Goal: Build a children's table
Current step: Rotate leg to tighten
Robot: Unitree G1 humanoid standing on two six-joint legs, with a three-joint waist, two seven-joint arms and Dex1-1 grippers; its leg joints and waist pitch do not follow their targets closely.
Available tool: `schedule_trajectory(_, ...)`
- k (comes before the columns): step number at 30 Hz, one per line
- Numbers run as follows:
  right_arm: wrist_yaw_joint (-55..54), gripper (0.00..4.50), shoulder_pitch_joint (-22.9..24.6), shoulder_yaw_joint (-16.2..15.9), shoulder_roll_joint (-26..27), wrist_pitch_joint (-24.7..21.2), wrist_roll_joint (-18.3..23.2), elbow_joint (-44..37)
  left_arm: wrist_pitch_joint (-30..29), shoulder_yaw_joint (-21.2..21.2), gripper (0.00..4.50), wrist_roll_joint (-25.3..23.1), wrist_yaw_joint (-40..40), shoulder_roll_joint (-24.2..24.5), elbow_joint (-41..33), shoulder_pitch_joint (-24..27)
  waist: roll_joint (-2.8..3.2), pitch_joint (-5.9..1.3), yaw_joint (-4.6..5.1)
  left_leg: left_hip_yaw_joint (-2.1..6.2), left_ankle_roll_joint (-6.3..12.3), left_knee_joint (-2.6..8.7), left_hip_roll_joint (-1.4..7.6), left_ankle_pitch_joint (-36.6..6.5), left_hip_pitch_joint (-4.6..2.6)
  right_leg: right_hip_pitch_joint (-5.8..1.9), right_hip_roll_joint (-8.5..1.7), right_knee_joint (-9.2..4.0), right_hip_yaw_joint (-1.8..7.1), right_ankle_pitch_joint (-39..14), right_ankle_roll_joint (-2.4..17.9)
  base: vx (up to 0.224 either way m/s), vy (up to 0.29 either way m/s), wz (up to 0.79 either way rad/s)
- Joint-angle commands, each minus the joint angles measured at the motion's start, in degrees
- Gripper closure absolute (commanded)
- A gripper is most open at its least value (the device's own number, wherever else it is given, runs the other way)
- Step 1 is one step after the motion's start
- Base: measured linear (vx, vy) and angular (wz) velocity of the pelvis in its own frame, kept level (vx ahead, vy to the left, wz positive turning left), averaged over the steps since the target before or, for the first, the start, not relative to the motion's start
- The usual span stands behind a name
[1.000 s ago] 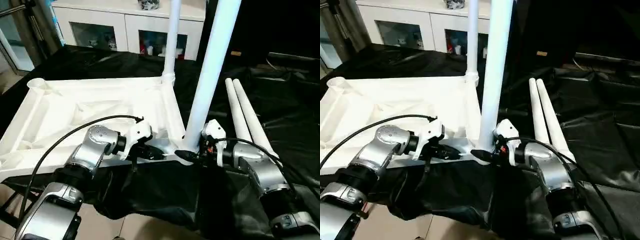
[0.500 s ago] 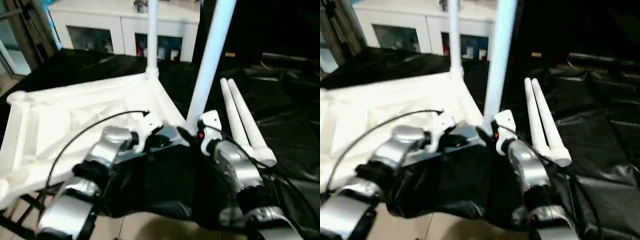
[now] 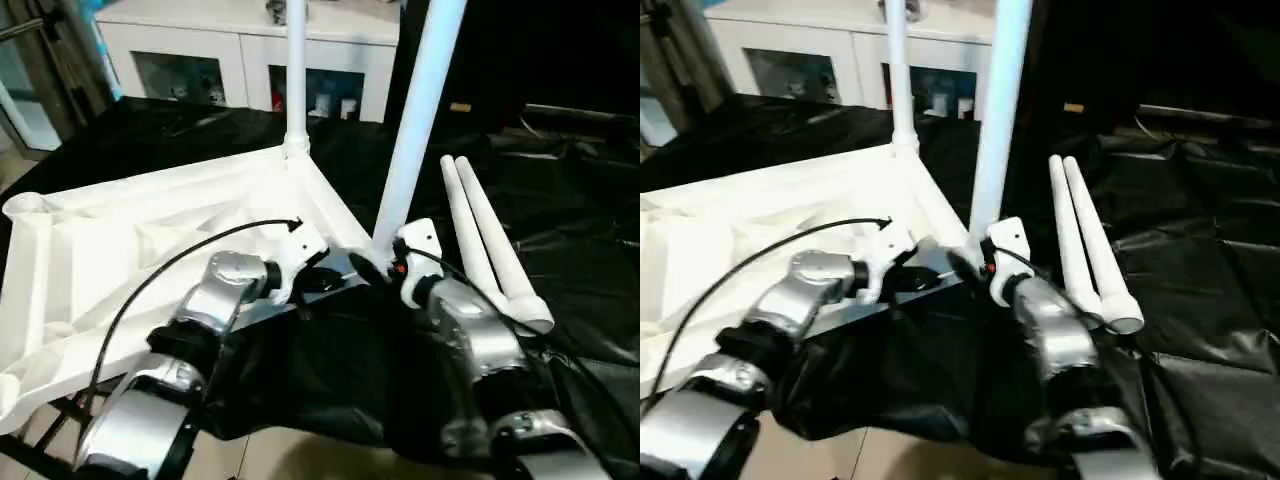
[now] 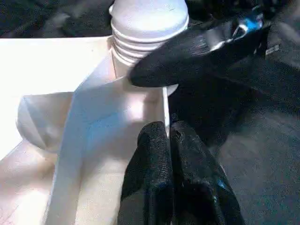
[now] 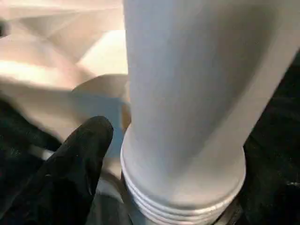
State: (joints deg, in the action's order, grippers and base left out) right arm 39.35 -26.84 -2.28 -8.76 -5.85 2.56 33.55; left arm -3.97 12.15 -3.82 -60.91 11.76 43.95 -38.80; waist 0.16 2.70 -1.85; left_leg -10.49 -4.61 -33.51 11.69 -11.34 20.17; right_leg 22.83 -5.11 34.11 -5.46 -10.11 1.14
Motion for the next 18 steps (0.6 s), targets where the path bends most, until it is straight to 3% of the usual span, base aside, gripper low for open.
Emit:
schedule_trajectory(1, 8.4, 0.66, 1.45, -7.31, 1.84, -1.42, 1.02, -0.66, 2.39, 2.72, 4.5, 1.84, -3.69, -1.79, -2.96, -0.76, 0.1, -3.64, -0.01, 0.5, 5.21, 3.74, 1.72, -8.28, 0.36, -3.27, -3.38, -3.6, 3.17, -7.72, 13.63, 0.0, 0.0, 0.0)
schedule_trajectory(5, 16.72, 0.66, 2.66, -8.07, -2.95, -2.16, 2.28, -3.85, 3.06, 3.08, 4.5, 2.36, -9.03, 1.17, -4.01, 0.09, 0.07, -3.68, -0.46, 0.25, 6.52, 3.55, 1.94, -7.18, 0.1, -3.32, -3.25, -2.99, 3.11, -3.13, 16.04, 0.0, 0.0, 0.0)
schedule_trajectory(7, 18.06, 0.88, 2.78, -8.24, -3.79, -2.41, 2.39, -4.4, 3.39, 3.26, 4.5, 2.27, -10.2, 1.93, -4.2, 0.32, 0.02, -3.6, -0.62, 0.17, 6.33, 3.57, 1.96, -8.02, 0.08, -3.29, -3.3, -3.09, 3.09, -4.21, 15.89, 0.0, 0.0, 0.0)
schedule_trajectory(11, 21.44, 1.2, 3.05, -8.56, -5.59, -3.05, 2.66, -5.77, 3.64, 3.36, 4.5, 2.17, -12.58, 3.7, -4.47, 0.77, -0.09, -3.25, -0.75, 0.21, 4.38, 3.83, 1.94, -11.36, -0.1, -3.12, -3.46, -3.9, 3.11, -12.06, 13.97, 0.0, 0.0, 0.0)
schedule_trajectory(18, 22.32, 1.72, 3.74, -9.38, -5.27, -4.11, 3.03, -6.85, 3.33, 3.05, 4.5, 2.36, -11.72, 3.28, -4.72, 0.91, -0.26, -3.45, -0.81, 0.28, 4.07, 3.75, 1.9, -9.36, 0.03, -3.16, -3.5, -3.68, 3.2, -10.96, 13.57, 0.0, 0.0, 0.0)
